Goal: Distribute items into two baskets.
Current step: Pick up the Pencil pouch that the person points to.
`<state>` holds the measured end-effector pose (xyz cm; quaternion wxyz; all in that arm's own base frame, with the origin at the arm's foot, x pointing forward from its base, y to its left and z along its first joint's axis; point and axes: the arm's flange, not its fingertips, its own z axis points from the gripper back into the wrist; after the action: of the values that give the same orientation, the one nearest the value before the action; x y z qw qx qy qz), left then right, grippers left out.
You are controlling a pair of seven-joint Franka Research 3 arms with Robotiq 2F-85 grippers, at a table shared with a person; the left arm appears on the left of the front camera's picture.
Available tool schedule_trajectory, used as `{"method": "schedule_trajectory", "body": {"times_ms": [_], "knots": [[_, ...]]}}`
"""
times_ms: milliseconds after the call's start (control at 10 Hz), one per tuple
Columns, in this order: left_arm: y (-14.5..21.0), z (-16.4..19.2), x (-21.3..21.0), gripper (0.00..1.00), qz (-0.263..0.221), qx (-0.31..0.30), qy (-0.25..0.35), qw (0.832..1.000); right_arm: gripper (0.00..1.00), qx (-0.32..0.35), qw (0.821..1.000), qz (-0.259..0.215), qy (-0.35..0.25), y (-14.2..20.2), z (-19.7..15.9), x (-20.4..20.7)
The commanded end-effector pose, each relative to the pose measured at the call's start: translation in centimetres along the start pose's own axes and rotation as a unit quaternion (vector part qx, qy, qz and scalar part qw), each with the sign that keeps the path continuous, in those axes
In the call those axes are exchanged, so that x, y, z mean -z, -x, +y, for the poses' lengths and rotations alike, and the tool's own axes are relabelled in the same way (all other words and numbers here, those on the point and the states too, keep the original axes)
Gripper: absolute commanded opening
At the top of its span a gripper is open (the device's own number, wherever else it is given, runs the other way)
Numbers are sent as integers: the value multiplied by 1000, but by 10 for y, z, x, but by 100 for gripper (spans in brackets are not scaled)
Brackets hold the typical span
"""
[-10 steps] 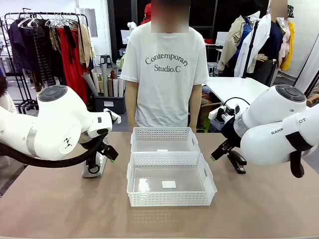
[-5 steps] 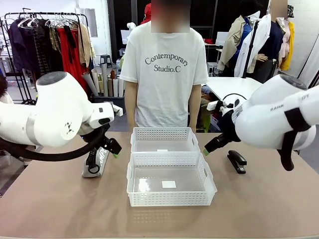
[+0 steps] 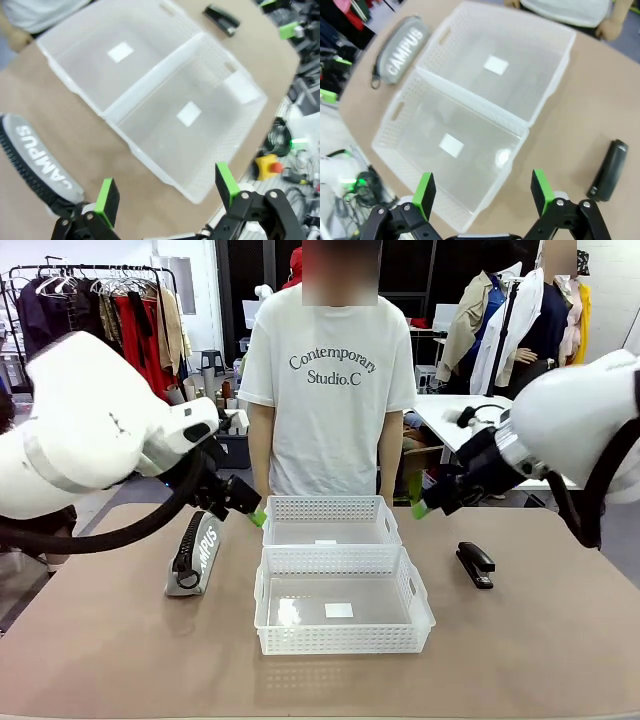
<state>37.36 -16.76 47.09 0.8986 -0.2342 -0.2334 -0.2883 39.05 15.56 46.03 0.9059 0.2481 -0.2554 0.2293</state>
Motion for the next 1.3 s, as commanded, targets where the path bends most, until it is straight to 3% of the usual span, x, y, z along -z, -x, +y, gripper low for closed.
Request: {"method": "schedule_trajectory", "body": {"times_ms": [0, 200, 300, 400, 800, 900, 1000, 1200], "knots": [[1, 31, -4, 100, -3, -26, 57, 998, 100, 15, 996, -48, -70, -4, -10, -10], [-2, 41, -8, 100, -17, -33, 75, 996, 100, 38, 991, -74, -101, -9, -20, -20], [2, 21, -12, 100, -8, -26, 53, 998, 100, -20, 994, -88, -62, -8, -15, -12], [2, 21, -12, 100, -8, -26, 53, 998, 100, 41, 995, -60, -71, -10, -6, -32], [1, 20, -13, 100, -2, -20, 46, 999, 100, 29, 996, -59, -66, -7, -9, -32], [-9, 32, -19, 100, 43, -73, 106, 991, 100, 116, 980, -73, -144, -26, -10, -43], [-20, 44, -28, 100, 54, -120, 159, 978, 100, 157, 965, -89, -191, -47, -16, -59], [-31, 59, -47, 100, 46, -174, 196, 964, 100, 215, 936, -102, -259, -69, -23, -80]]}}
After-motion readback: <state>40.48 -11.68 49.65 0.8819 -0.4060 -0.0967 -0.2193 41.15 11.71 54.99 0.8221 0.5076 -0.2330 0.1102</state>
